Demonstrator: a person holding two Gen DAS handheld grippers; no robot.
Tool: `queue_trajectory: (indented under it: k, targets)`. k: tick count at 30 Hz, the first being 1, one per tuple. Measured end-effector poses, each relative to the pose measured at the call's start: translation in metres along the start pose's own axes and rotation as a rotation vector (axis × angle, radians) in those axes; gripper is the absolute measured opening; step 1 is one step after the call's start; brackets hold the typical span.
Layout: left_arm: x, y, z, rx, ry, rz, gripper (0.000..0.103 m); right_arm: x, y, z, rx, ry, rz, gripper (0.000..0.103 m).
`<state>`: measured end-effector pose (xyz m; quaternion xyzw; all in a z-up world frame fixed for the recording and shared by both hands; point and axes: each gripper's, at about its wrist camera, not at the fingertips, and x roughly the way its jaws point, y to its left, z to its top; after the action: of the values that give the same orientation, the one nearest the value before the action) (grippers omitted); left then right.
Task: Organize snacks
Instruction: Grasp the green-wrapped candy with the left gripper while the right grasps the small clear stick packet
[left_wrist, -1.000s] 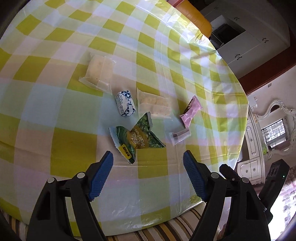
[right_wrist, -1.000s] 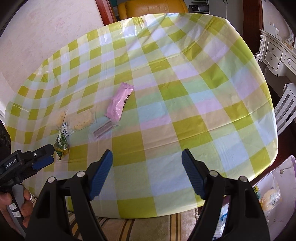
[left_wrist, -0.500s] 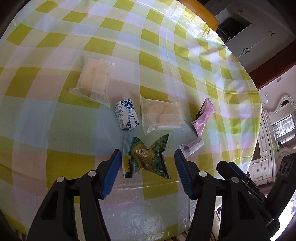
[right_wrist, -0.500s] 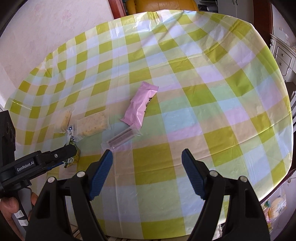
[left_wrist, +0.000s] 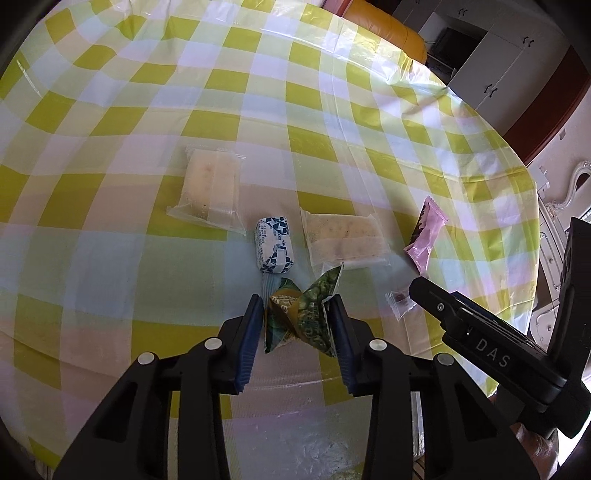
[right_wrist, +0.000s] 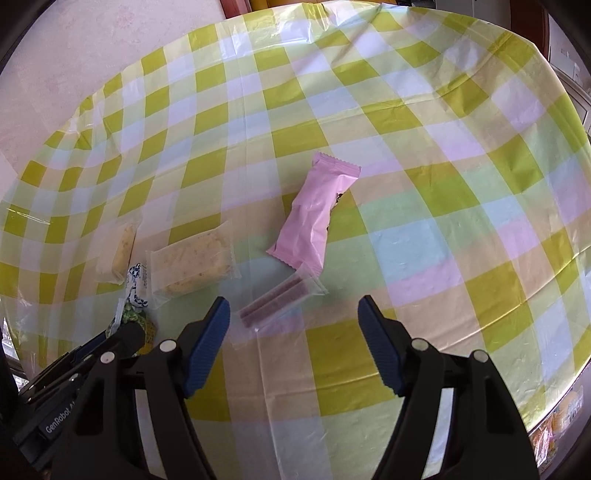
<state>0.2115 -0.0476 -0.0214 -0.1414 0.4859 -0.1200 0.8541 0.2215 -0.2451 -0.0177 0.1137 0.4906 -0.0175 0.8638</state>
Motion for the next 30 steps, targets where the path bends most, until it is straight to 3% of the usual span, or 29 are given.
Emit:
queue_trajectory:
  k: [5, 11, 21, 30]
  targets:
    - [-0.002, 0.000, -0.002, 0.006, -0.011, -0.005, 0.035, 0.009, 0.010, 0.002, -0.015, 0.013, -0.013, 0.061]
    - [-0.004, 0.004, -0.003, -0.011, -0.018, -0.016, 0.035, 0.006, 0.009, -0.003, -0.042, 0.003, -0.045, 0.043]
    - [-0.006, 0.000, -0.005, 0.009, -0.022, -0.021, 0.034, -0.001, -0.003, -0.011, -0.024, 0.003, -0.016, 0.016]
    - [-0.009, -0.003, -0.008, 0.018, -0.028, -0.040, 0.034, -0.012, -0.006, -0.017, -0.026, -0.013, -0.019, 0.015]
